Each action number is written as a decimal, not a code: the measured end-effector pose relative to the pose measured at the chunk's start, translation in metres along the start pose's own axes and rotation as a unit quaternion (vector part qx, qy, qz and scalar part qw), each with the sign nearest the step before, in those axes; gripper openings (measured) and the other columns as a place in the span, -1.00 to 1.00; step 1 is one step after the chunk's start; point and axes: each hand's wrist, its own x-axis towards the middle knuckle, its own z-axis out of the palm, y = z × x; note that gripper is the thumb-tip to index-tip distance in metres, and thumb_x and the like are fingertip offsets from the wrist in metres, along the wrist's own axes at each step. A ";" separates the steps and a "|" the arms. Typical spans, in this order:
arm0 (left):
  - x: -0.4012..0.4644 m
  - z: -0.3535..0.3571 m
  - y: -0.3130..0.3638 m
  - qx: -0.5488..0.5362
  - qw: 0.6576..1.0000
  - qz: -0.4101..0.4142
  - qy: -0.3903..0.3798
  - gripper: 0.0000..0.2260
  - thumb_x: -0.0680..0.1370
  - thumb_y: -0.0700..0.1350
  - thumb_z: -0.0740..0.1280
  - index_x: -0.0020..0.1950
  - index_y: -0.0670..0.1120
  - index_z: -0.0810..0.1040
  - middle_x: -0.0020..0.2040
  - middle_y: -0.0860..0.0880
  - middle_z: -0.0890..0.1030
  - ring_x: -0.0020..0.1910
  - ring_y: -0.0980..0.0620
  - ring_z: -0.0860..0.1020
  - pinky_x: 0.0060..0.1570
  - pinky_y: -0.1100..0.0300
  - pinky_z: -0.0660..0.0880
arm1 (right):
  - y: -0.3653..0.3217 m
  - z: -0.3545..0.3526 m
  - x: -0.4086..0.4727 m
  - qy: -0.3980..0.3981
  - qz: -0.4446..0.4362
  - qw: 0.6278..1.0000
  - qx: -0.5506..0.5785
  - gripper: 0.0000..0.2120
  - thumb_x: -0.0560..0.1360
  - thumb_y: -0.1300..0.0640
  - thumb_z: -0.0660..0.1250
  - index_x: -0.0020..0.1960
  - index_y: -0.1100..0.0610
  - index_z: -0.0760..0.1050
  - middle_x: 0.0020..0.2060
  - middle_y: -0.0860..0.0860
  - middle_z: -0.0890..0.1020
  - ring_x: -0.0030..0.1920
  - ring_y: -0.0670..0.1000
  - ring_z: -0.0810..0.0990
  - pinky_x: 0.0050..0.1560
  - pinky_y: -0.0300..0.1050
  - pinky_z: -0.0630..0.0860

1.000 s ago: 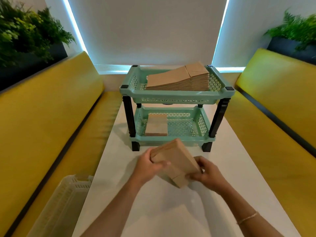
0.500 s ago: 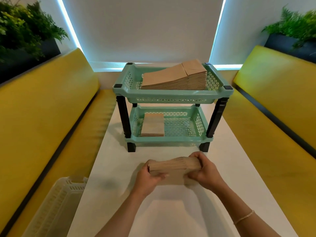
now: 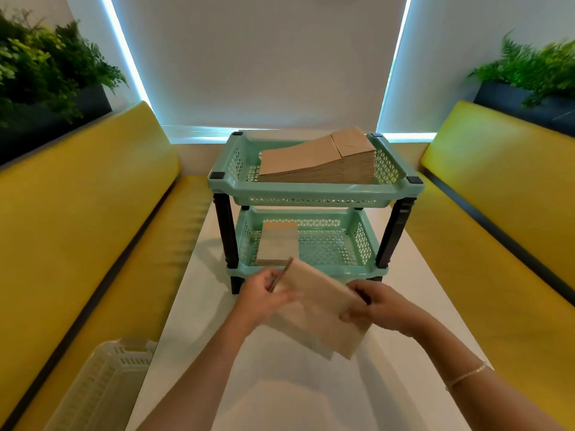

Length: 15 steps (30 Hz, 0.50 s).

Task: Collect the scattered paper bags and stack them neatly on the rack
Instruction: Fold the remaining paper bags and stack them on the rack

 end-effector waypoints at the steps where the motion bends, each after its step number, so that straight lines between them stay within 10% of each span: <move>1: 0.005 -0.001 0.014 -0.057 0.998 -0.006 0.020 -0.75 0.36 -0.23 0.51 -0.04 -0.08 0.53 -0.14 0.00 0.64 -0.17 0.02 0.60 -0.16 0.19 0.55 | -0.001 -0.003 0.000 -0.007 0.020 0.992 0.122 -0.70 0.40 0.22 0.45 0.10 0.09 0.50 0.02 0.07 0.60 0.04 0.07 0.57 0.09 -0.05 0.52; 4: 0.017 0.002 0.038 -0.177 0.983 -0.055 -0.008 -0.64 0.33 -0.08 0.46 0.08 -0.09 0.48 -0.03 -0.10 0.61 -0.11 -0.06 0.60 -0.11 0.06 0.57 | -0.005 0.000 0.004 0.004 0.076 0.936 0.344 -0.68 0.41 0.32 0.38 0.15 0.22 0.49 0.02 0.15 0.62 0.03 0.14 0.59 0.14 0.04 0.51; 8: 0.022 0.023 0.039 -0.084 0.987 -0.113 -0.072 -0.28 0.27 -0.02 0.51 0.36 -0.06 0.28 0.18 -0.10 0.55 0.11 -0.10 0.55 0.13 0.01 0.51 | -0.011 0.010 0.019 0.073 0.103 0.845 0.519 -0.72 0.39 0.34 0.36 0.08 0.19 0.49 -0.04 0.15 0.63 0.03 0.17 0.59 0.09 0.12 0.55; 15: 0.062 0.042 0.050 0.114 0.985 -0.123 -0.047 -0.22 0.33 -0.15 0.54 0.44 0.02 0.20 0.26 -0.04 0.51 0.18 -0.06 0.50 0.18 -0.02 0.49 | -0.031 -0.006 0.051 0.145 0.137 0.844 0.498 -0.81 0.43 0.35 0.37 -0.05 0.14 0.44 -0.12 0.13 0.59 -0.05 0.15 0.57 0.08 0.14 0.54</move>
